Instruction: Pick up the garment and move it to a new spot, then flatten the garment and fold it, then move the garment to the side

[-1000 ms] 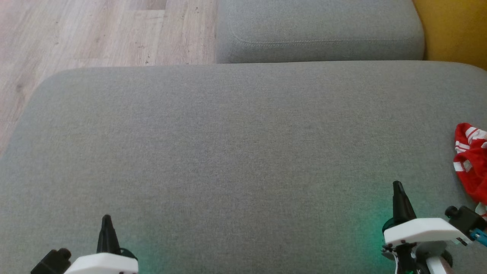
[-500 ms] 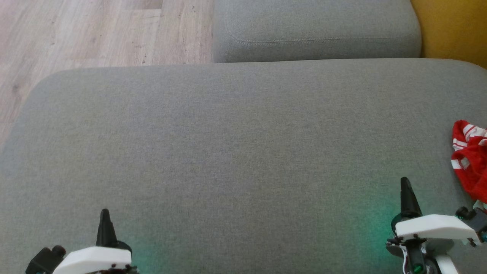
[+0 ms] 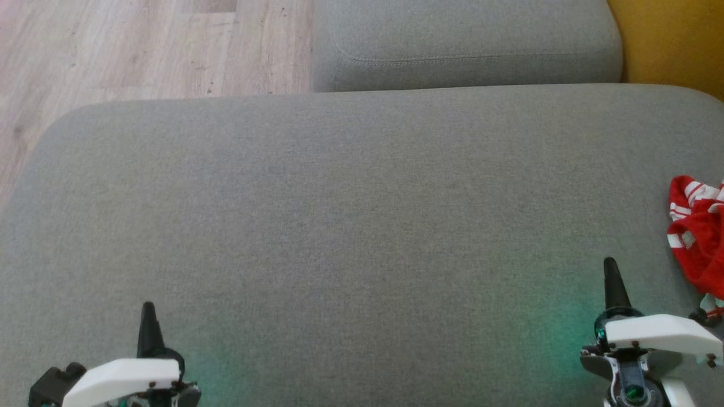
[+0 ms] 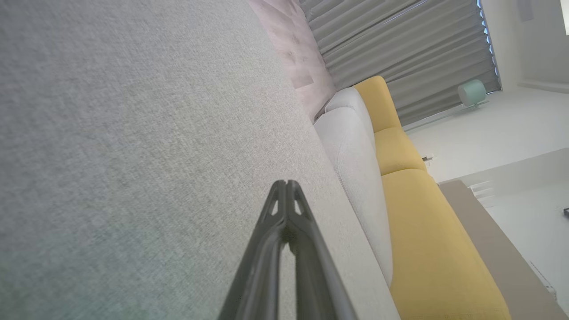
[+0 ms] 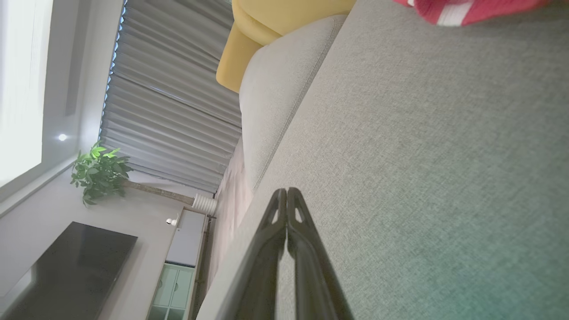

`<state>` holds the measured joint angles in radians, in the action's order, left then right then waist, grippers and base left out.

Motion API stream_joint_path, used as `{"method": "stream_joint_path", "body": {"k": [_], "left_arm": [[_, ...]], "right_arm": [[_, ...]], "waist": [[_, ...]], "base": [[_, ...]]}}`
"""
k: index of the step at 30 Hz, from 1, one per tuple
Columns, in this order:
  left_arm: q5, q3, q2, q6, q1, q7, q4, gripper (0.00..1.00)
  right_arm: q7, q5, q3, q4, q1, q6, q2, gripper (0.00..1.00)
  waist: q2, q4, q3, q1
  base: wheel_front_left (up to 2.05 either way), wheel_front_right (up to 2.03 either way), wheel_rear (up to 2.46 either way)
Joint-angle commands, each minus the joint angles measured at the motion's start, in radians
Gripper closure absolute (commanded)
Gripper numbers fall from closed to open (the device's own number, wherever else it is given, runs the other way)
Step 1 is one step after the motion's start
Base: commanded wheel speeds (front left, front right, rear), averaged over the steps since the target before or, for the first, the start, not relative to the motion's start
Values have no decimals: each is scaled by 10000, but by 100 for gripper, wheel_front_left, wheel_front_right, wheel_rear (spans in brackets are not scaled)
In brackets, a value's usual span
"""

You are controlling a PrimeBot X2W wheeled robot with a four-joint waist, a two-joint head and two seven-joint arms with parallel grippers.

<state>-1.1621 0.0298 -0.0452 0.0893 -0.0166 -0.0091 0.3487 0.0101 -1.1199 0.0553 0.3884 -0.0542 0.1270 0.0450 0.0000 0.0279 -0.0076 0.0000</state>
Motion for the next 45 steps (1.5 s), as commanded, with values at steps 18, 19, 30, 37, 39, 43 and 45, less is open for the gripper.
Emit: {"method": "stream_joint_path", "body": {"k": [18, 19, 30, 37, 39, 43, 45], "left_arm": [[-2067, 513, -42, 226, -683, 569, -671, 100], [-2173, 527, -42, 234, -694, 598, -687, 100], [-3234, 670, -46, 317, -796, 886, -847, 100], [-3973, 770, -49, 375, -867, 1087, -958, 100], [-4186, 799, -50, 392, -888, 1145, -989, 100], [-4467, 837, -50, 414, -915, 1221, -1032, 100], [-4467, 837, -50, 414, -915, 1221, -1032, 100]], "right_arm": [[-579, -2276, 218, -875, -528, 30, 46, 100], [-608, -2392, 234, -900, -528, 30, 46, 100], [-897, -3545, 397, -1148, -532, 33, 49, 100], [-1099, -4349, 510, -1320, -535, 35, 51, 100], [-1157, -4579, 543, -1370, -536, 36, 52, 100], [-1234, -4886, 586, -1436, -537, 37, 53, 100], [-1234, -4886, 586, -1436, -537, 37, 53, 100]], "waist": [[0, -125, 48, 0], [0, -132, 51, 0], [0, -200, 77, 0], [0, -247, 95, 0], [0, -261, 100, 0], [0, -279, 107, 0], [0, -279, 107, 0]], "base": [[0, 0, 0], [0, 0, 0], [0, 0, 0], [0, 0, 0], [0, 0, 0], [0, 0, 0], [0, 0, 0]]}}
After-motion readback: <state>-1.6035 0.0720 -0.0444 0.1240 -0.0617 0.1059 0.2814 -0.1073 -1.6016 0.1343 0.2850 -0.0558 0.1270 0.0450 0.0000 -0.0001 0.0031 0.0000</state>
